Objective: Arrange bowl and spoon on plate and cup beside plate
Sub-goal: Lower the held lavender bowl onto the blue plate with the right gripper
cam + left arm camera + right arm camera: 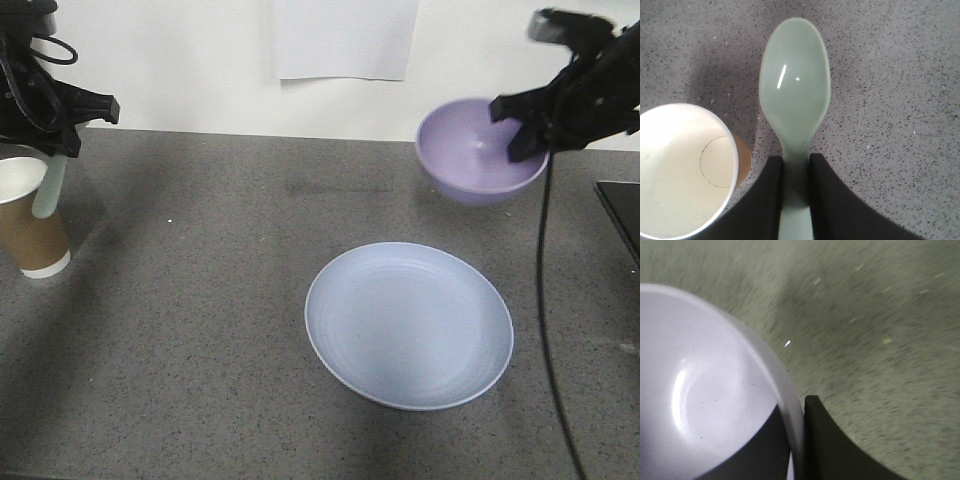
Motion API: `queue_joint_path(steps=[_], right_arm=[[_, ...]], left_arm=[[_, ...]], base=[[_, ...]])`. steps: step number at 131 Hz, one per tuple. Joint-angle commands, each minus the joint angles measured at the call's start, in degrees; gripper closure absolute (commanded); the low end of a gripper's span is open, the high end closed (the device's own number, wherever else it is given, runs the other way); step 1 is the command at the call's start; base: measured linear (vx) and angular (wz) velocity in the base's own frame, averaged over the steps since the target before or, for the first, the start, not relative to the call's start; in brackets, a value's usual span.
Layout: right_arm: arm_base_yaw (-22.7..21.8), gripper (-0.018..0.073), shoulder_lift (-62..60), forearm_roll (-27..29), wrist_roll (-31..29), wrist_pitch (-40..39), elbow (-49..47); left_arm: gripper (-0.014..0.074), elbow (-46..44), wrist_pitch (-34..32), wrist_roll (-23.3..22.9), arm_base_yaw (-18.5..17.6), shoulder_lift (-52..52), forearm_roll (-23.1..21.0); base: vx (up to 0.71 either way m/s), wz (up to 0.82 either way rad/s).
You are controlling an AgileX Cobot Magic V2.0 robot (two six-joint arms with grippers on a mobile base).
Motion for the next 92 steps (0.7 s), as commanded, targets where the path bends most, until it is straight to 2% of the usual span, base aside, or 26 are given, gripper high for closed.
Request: queue_joint_path(steps=[1,21,43,92], right_arm=[[2.1,0.0554,-2.5,2.0,-2.9,-0.6,1.2],[5.6,0.055,-2.5,2.0,-4.5,-1.6,7.3],[7.5,0.0547,-2.5,2.5,-6.4,-2.2,13.1],[7.6,0.0517,-2.6,8.3,-12.2,-3.9,20.3]], left_arm=[[0.0603,-1.9,-2.2,-0.1,-0.3,-3.0,0.1],[0.0603,-1.9,-2.2,-0.1,-0.3,-3.0,0.1],[0.0603,-1.9,-2.2,-0.1,-0.3,-3.0,0.1],[0.0603,-1.9,-2.2,-0.1,-0.3,-3.0,0.1]], base=[[0.0,0.0],[0.0,0.0],[0.0,0.0],[0.0,0.0]])
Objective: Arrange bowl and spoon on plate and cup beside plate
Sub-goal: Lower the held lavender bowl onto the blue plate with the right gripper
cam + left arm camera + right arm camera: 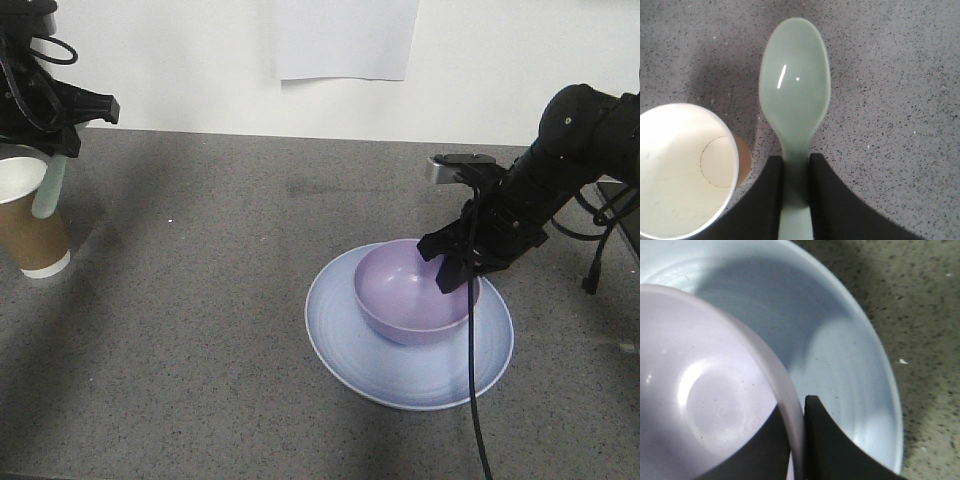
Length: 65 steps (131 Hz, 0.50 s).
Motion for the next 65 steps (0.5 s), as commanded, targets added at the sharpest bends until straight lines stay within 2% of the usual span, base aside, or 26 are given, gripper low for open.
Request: queue_joint_path(steps=[1,30,65], right_arm=[[-0.1,0.0515,-2.7,3.8,-2.3,-1.2,-0.8],[-0.1,0.0435,-2.7,3.2,-2.4,-0.7,-0.8],[-0.1,0.0267,-2.8,3.2,-2.5,-0.9,-0.8]], left_arm=[[0.0603,-1.9,-2.2,-0.1,-0.3,-3.0,0.1],[0.0603,-1.9,-2.2,-0.1,-0.3,-3.0,0.1],[0.0603,-1.9,-2.2,-0.1,-0.3,-3.0,0.1]], base=[[0.0,0.0],[0.0,0.0],[0.0,0.0]])
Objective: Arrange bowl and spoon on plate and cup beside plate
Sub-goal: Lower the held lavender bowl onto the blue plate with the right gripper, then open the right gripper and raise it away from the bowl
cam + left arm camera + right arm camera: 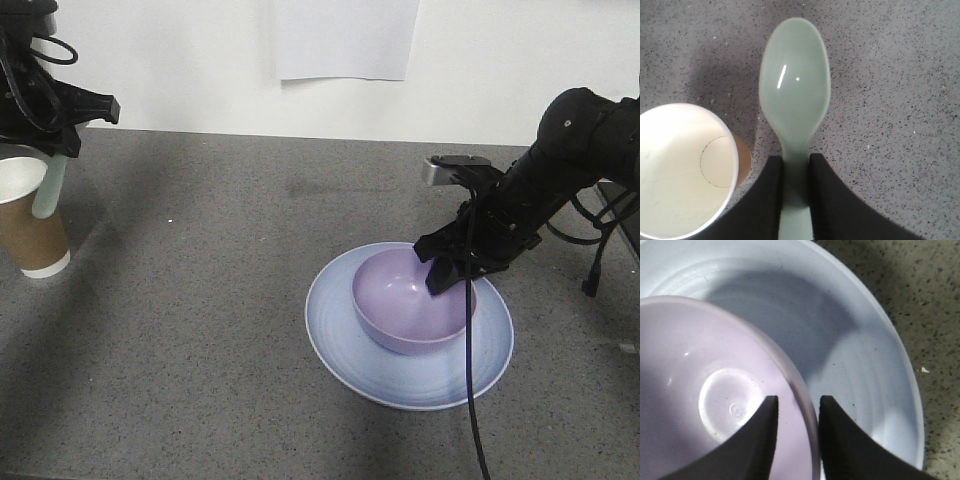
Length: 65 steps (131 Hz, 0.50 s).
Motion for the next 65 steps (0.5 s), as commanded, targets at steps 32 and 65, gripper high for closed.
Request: queue_joint_path(steps=[32,65], right_arm=[[-0.1,0.0241,-4.3,-2.5,2.4,-1.0,-3.7],[-0.3,0.0243,-8.4,-12.3,11.1,-1.3,-10.5]], left_arm=[[0.0603,-1.9,-2.2,-0.1,-0.3,-3.0,0.1],[0.0603,-1.9,-2.2,-0.1,-0.3,-3.0,0.1]], base=[[0.0,0.0],[0.0,0.0]])
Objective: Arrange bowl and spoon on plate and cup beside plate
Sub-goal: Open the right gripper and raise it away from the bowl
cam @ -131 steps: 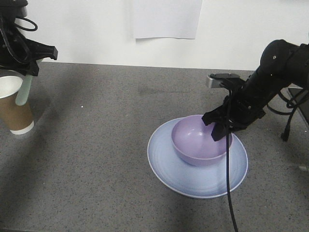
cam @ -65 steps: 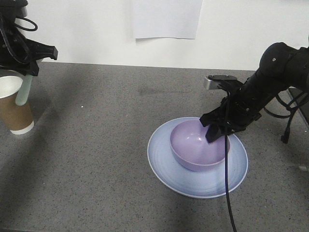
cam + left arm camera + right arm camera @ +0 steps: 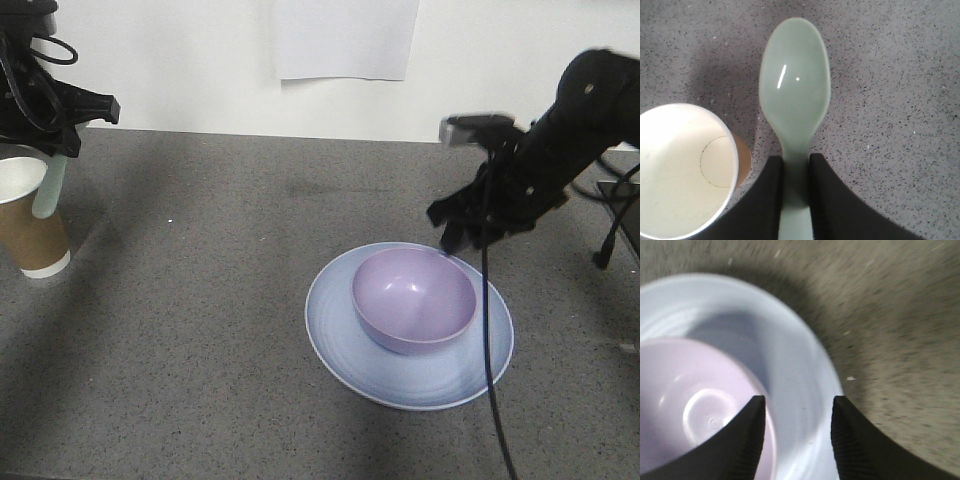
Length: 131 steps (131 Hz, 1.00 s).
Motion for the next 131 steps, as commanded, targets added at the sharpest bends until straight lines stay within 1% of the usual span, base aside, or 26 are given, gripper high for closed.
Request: queue_joint_path(steps=[1,14,25,39,40,52,65,72,88,121,131], right_arm=[[-0.3,0.0243,-4.7,-3.3,3.6,-1.2,-4.0],[-0.5,0.0246,-6.2,-6.7,7.0,-1.5,-5.9],[-1.4,0.026,-7.1,-7.8,8.7,-1.7,-6.5],[-4.5,0.0296,-8.3,-7.4,9.7,-1.7,-6.5],[-5.3,0.0302,-8.4,-7.4,9.9,-1.6,-6.5],[-8.3,0.0342,-9.4,-7.5,10.2,-1.1,-6.5],[-11.1,0.0401,-10.0,-7.8,9.9,0.0,-6.5],[-12.3,0.0449,-10.4,-8.5,9.8,0.5,-6.5],[-12.8,0.0575,-10.9,-10.5,10.0,0.9,-6.5],[-12.8,0.0568,-11.1,-10.9,10.2,0.5,-6.5],[-12.8,0.0568,-11.1,-10.6,10.2,1.5,-6.5]], left_arm=[[0.0603,-1.9,-2.2,-0.1,-0.3,-3.0,0.1],[0.0603,-1.9,-2.2,-0.1,-0.3,-3.0,0.1],[0.0603,-1.9,-2.2,-0.1,-0.3,-3.0,0.1],[0.0603,-1.9,-2.2,-0.1,-0.3,-3.0,0.1],[0.0603,-1.9,-2.2,-0.1,-0.3,-3.0,0.1],[0.0603,-1.9,-2.2,-0.1,-0.3,-3.0,0.1],[0.0603,-1.9,-2.2,-0.1,-0.3,-3.0,0.1],[0.0603,-1.9,-2.2,-0.1,-0.3,-3.0,0.1],[0.0603,-1.9,-2.2,-0.1,-0.3,-3.0,0.1],[0.0603,-1.9,-2.2,-0.1,-0.3,-3.0,0.1],[0.0603,-1.9,-2.2,-0.1,-0.3,-3.0,0.1]], base=[[0.0,0.0],[0.0,0.0],[0.0,0.0],[0.0,0.0],[0.0,0.0],[0.0,0.0],[0.0,0.0],[0.0,0.0],[0.0,0.0],[0.0,0.0],[0.0,0.0]])
